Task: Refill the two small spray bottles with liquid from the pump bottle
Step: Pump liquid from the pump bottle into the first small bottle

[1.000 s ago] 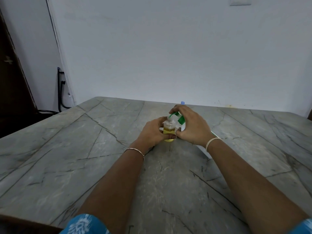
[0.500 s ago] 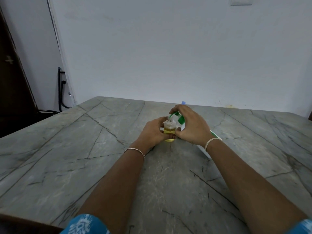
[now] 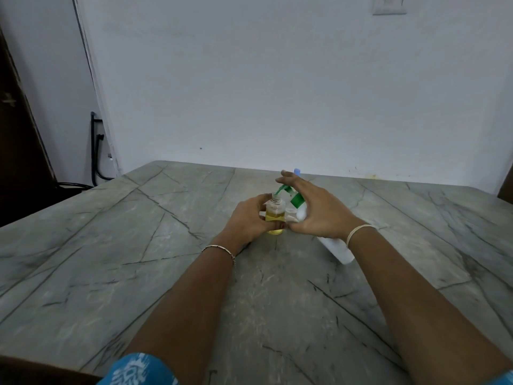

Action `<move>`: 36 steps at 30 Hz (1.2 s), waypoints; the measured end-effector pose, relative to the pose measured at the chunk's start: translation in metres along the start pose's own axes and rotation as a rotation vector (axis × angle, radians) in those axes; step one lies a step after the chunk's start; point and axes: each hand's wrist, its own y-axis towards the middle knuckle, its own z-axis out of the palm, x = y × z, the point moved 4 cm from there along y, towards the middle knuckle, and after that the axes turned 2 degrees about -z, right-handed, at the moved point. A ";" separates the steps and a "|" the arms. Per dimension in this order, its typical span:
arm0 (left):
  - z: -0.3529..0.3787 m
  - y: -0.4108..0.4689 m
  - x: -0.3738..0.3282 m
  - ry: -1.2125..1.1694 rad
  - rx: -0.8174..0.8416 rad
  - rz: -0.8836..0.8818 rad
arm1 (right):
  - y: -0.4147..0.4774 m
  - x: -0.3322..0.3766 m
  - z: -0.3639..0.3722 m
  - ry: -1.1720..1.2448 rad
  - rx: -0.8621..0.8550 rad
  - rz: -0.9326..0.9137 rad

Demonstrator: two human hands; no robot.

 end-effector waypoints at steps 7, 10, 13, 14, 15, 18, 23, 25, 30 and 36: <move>0.000 -0.001 -0.001 -0.013 -0.006 0.003 | -0.001 -0.004 0.006 -0.093 -0.011 0.060; 0.000 0.000 0.001 -0.021 -0.008 0.003 | 0.001 -0.004 0.008 -0.122 -0.011 0.065; 0.000 0.001 0.001 0.001 -0.006 -0.004 | 0.003 -0.004 0.011 -0.148 -0.038 0.072; 0.000 0.001 0.000 0.004 -0.005 -0.008 | 0.004 -0.004 0.012 -0.158 -0.042 0.072; 0.000 0.001 0.001 0.002 -0.005 -0.011 | 0.004 -0.005 0.013 -0.167 -0.045 0.071; 0.000 0.001 0.002 -0.010 -0.006 -0.021 | 0.005 -0.003 0.014 -0.186 -0.071 0.068; 0.000 0.003 0.004 -0.012 -0.002 -0.031 | 0.007 0.000 0.015 -0.215 -0.101 0.070; 0.001 0.003 0.005 -0.014 -0.002 -0.030 | 0.006 0.000 0.014 -0.241 -0.105 0.073; 0.001 0.004 0.005 -0.002 0.000 -0.029 | 0.003 0.000 0.013 -0.274 -0.085 0.090; 0.001 0.002 0.003 0.006 -0.001 -0.030 | 0.004 0.000 0.013 -0.308 -0.049 0.098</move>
